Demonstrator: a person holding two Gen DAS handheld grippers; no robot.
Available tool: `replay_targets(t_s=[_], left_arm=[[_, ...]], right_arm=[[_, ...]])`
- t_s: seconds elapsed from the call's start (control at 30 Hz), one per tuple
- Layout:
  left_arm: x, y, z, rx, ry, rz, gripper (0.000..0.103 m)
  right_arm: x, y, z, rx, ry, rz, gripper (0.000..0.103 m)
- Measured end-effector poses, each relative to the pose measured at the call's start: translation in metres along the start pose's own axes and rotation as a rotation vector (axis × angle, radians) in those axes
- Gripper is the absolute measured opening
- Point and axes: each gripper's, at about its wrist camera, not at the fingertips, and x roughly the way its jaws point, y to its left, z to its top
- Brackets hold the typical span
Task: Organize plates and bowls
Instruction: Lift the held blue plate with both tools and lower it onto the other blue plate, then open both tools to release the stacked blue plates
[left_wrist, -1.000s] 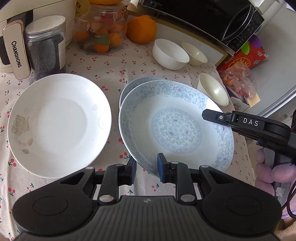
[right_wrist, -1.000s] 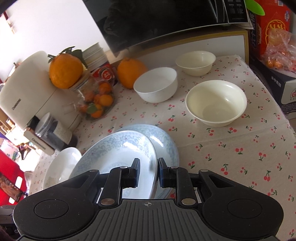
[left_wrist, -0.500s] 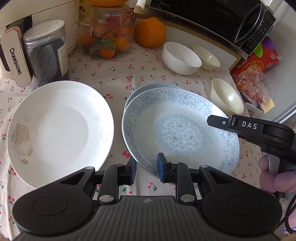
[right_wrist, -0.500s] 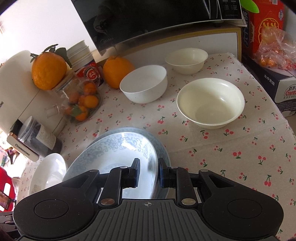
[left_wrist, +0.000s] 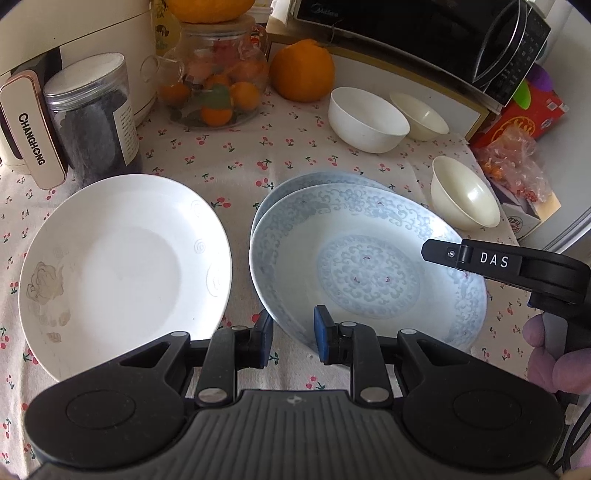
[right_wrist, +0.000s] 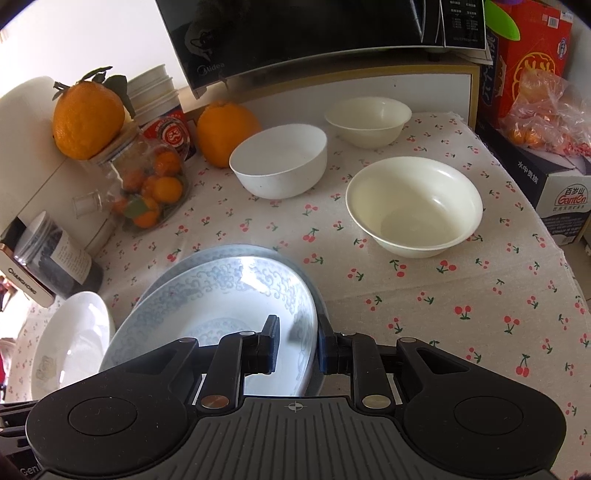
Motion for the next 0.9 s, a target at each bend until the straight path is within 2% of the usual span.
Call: replay_targets(t_s=[0.63,0.9], left_arm=[[0.002,-0.006,-0.002,0.06,-0.045,0.078,0.019],[0.0,-0.007,-0.002,0.072,-0.046,0.082,0.02]], right_arm=[[-0.002,0.01,-0.002,-0.086,-0.017,-0.043,0.023],[-0.003,0.01,-0.002,-0.109,-0.02,-0.066,0.023]])
